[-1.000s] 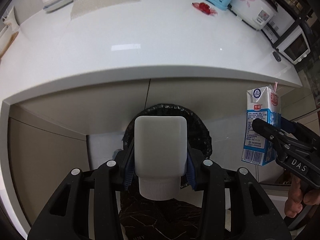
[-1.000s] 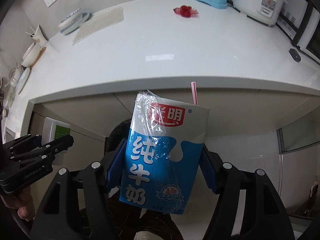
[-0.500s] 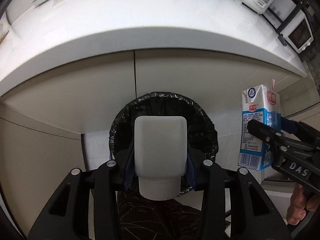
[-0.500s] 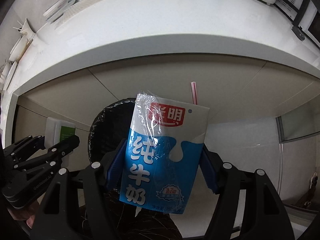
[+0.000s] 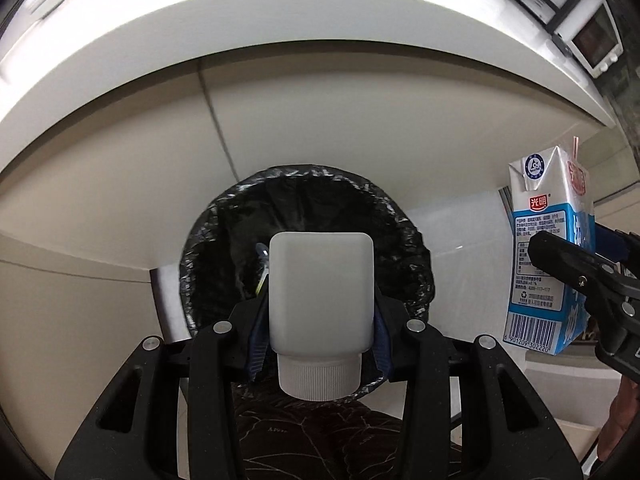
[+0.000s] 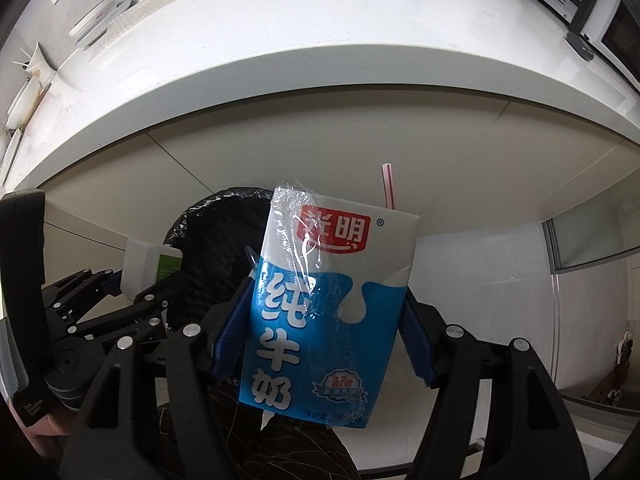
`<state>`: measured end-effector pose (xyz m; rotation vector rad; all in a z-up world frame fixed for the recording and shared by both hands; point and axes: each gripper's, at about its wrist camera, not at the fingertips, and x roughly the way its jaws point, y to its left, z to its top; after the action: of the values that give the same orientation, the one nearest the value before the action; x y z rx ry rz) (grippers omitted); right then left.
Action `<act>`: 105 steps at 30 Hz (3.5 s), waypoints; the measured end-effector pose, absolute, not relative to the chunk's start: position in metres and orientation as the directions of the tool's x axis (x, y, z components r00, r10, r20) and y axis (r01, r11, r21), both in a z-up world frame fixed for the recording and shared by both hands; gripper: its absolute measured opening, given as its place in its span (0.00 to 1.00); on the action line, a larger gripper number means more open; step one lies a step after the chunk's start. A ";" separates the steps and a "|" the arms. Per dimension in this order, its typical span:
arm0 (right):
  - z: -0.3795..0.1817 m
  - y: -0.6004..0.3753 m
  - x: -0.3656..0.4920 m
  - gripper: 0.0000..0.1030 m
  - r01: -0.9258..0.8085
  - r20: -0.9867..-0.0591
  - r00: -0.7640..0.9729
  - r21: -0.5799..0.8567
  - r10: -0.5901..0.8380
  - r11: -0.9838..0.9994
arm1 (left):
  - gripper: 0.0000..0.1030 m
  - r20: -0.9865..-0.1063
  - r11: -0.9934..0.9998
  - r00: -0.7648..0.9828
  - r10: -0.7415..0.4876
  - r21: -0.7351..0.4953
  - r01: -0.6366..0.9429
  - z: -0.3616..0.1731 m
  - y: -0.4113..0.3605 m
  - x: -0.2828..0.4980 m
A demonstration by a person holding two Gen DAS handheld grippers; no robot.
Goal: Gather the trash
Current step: 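Carry the milk carton and white bottle down over the black trash bin, then open the left tool to drop the white bottle into the bin, then open the right tool to drop the milk carton into the bin, then raise both tools back over the counter toward the bubble wrap and red mesh bag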
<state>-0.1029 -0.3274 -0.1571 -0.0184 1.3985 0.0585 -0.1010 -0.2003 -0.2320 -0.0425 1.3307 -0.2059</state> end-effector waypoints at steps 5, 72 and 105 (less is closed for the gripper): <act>-0.152 -0.328 -0.104 0.63 -0.051 -0.985 0.171 0.013 0.021 0.999 | 0.41 -0.955 0.975 0.228 -0.192 -0.159 0.155 -0.227 -0.211 -0.101; -0.062 -0.270 0.000 0.92 -0.143 -0.915 0.394 0.033 0.088 0.989 | 0.94 -0.889 0.976 0.450 -0.085 -0.165 -0.142 -0.099 -0.062 -0.048; -0.050 -0.283 0.181 0.92 -0.032 -0.907 0.422 -0.006 0.008 0.999 | 0.94 -0.896 0.972 0.439 -0.066 -0.157 -0.175 -0.076 0.007 0.121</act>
<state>0.1810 -0.2832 -0.0497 -0.0238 1.1354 0.0247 0.1209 0.0071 -0.0755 -0.2401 1.1171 0.0685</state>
